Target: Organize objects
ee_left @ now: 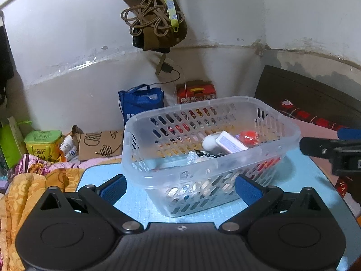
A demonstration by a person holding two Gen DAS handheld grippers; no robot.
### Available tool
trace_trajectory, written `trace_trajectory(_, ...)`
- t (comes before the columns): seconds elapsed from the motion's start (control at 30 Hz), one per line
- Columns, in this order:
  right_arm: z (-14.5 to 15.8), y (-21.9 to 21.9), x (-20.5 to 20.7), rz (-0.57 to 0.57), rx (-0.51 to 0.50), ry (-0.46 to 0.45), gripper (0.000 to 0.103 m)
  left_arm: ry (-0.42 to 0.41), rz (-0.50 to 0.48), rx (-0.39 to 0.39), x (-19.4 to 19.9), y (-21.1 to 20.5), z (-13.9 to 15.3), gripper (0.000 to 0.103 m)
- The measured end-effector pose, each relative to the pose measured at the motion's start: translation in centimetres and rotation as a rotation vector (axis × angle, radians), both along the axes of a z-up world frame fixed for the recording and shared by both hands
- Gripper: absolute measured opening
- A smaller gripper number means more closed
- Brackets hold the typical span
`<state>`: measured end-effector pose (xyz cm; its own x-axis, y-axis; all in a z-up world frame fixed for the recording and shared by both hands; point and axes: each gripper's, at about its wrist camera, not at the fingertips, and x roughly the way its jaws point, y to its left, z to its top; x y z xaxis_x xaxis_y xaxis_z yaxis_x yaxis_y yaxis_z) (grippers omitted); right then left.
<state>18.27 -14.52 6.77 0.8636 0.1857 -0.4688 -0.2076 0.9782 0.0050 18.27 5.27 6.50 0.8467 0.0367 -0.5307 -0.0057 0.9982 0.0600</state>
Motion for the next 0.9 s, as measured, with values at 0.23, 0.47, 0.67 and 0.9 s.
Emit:
trace_trajectory(0.23,-0.1,0.9,-0.1,0.007,-0.036,-0.007,0.103,-0.007,0.008,0.000,0.0,0.0,0.0,0.103)
trace_trajectory(0.47,-0.1,0.6,0.1,-0.007,-0.026,0.010,0.103,-0.018,0.032,-0.013,-0.1,0.8,0.2,0.103)
trace_trajectory(0.67,-0.3,0.4,0.4,-0.018,-0.027,0.021,0.103,-0.026,0.025,-0.019,-0.3,1.0,0.3,0.103)
trace_trajectory(0.9,-0.5,0.9,0.4,-0.011,-0.047,0.015,0.103,-0.027,0.031,-0.019,-0.4,1.0,0.2,0.103)
